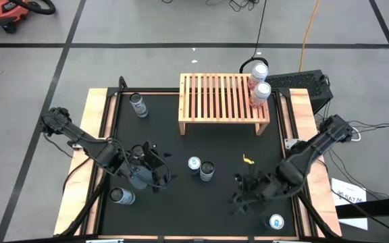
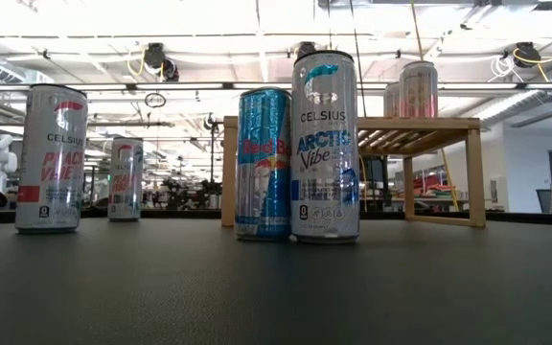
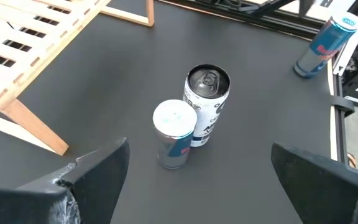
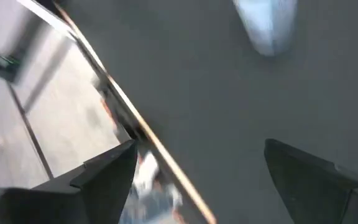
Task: Place canned beverage on shelf
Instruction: Put the center white soda can on the shelf
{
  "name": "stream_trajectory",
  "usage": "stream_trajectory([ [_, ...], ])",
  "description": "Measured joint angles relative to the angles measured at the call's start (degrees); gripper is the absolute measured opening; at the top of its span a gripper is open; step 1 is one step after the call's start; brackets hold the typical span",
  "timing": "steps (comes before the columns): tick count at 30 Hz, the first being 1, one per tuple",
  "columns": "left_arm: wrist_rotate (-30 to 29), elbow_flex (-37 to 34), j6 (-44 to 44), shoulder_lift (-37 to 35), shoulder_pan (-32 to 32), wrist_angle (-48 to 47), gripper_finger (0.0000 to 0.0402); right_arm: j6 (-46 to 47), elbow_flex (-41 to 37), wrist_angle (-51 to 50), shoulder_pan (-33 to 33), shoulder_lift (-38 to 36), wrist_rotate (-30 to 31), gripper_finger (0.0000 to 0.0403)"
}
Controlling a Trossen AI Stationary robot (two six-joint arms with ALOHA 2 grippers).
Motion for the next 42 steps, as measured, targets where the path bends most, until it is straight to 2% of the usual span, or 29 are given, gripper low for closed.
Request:
stream_trajectory([
  [3, 0.00, 0.00, -0.02, -0.02, 0.00, 0.14, 0.0391, 7.92, 0.00, -5.49, 2.97, 0.10, -7.59, 0.0338],
  [7, 0.00, 0.00, -0.02, -0.02, 0.00, 0.15, 0.0391, 18.85, 0.00, -7.76, 6.92, -0.45, -14.04, 0.0338],
  [19, -0.50, 0.00, -1.57, -0.02, 0.02, 0.09, 0.0391, 39.54, -0.27, -7.45, 14.46, 0.52, -23.58, 0.0338],
  [28, -2.51, 0.00, -1.14, -0.02, 0.46, -0.04, 0.0391, 42.36, -0.33, -10.36, 16.08, 2.84, -23.35, 0.0338],
  [35, -2.64, 0.00, -0.11, -0.02, 0.53, -0.37, 0.0391, 42.60, -0.46, -12.30, 16.85, 4.95, -19.04, 0.0339],
  [42, -2.64, 0.00, -0.11, -0.02, 0.55, -0.35, 0.0391, 43.36, -0.44, -13.86, 17.53, 5.34, -19.11, 0.0351],
])
